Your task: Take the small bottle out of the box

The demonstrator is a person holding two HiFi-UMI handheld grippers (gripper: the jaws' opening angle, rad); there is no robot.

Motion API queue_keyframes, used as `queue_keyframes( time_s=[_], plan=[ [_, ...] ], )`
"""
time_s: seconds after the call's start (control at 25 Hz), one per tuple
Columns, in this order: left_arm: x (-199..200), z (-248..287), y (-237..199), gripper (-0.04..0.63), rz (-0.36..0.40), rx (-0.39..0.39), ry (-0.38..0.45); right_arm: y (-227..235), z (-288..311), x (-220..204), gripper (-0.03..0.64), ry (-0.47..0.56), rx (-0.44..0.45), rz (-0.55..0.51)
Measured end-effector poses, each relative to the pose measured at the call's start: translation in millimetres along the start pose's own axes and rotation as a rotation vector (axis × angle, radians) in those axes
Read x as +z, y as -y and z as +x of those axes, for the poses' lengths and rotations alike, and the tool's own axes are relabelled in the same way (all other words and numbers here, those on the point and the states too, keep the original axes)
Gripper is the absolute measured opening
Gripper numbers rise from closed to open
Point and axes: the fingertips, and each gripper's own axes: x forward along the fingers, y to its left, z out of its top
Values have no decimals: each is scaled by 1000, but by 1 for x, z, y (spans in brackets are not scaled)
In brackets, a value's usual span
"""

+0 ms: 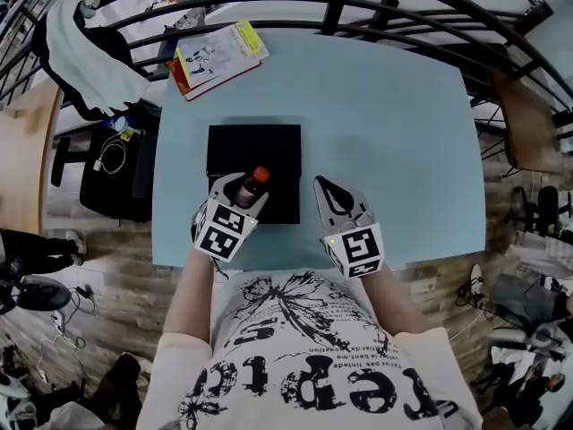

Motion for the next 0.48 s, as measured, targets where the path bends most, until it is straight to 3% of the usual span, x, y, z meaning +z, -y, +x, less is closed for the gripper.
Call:
queue_keyframes(
  time_s=[0.32,0.48],
  plan=[
    [84,-78,-35,232,-22,125,423,-2,-3,44,11,140,-42,25],
    [105,-119,-51,232,-37,202,581,-9,-2,67,11,182,-54,3]
  ],
)
